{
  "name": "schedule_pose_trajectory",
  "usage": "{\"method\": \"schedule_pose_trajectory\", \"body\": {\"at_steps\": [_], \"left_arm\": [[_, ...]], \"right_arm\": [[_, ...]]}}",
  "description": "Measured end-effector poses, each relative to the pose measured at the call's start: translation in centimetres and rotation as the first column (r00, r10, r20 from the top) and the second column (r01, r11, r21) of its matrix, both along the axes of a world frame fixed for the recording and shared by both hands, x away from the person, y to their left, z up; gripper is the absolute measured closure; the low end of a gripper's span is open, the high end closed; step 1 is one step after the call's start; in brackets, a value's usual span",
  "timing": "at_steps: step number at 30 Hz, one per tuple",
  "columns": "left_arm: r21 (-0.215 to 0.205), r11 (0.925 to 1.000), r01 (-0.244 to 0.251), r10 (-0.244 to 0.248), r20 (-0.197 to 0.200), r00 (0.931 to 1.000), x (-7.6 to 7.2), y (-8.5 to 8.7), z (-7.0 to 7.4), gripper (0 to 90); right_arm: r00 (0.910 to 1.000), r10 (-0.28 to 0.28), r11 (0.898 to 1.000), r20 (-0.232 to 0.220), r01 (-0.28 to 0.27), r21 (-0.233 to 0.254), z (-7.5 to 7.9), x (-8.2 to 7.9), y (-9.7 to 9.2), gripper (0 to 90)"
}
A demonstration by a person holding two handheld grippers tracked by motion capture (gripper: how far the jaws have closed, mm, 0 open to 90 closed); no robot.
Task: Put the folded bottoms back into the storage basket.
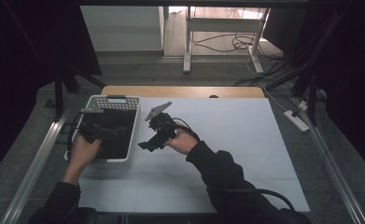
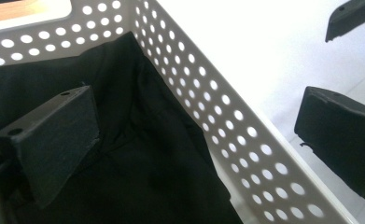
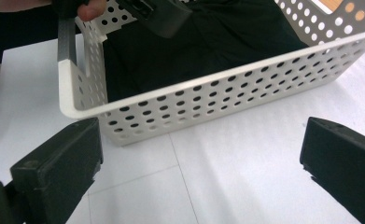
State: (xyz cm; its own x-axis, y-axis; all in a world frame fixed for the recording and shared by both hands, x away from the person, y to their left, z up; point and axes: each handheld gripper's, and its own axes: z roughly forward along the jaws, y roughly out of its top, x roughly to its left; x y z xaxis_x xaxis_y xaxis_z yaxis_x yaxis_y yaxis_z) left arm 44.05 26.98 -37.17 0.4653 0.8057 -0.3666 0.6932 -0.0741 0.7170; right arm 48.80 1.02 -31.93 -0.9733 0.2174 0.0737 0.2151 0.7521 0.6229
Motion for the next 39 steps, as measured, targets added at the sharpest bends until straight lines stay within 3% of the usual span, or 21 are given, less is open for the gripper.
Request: {"method": "schedule_pose_trajectory", "body": {"at_steps": [6,19,28,39], "left_arm": [[0.002,1.0000,0.007,-0.007,0.002,1.0000,-0.6,-0.3,0.3,0.0],[0.002,0.9997,0.025,-0.025,0.001,0.9997,-1.9,-1.0,0.8,0.0],[-0.041,0.9985,0.036,-0.036,-0.003,0.9994,-3.1,-1.2,1.2,0.0],[-0.027,0.9987,0.043,-0.043,-0.001,0.9991,-4.6,-1.7,1.1,0.0]], "right_arm": [[0.9998,-0.007,1.000,0.017,0.007,-0.002,0.1,-0.1,-1.0,0.0],[0.9993,-0.039,0.999,0.001,0.039,0.001,-0.1,-0.2,-3.7,0.0],[0.9976,-0.068,0.998,-0.012,0.068,0.013,-0.3,-0.2,-6.0,0.0],[0.9955,-0.088,0.996,-0.033,0.089,0.014,-0.6,-0.5,-7.7,0.0]]}}
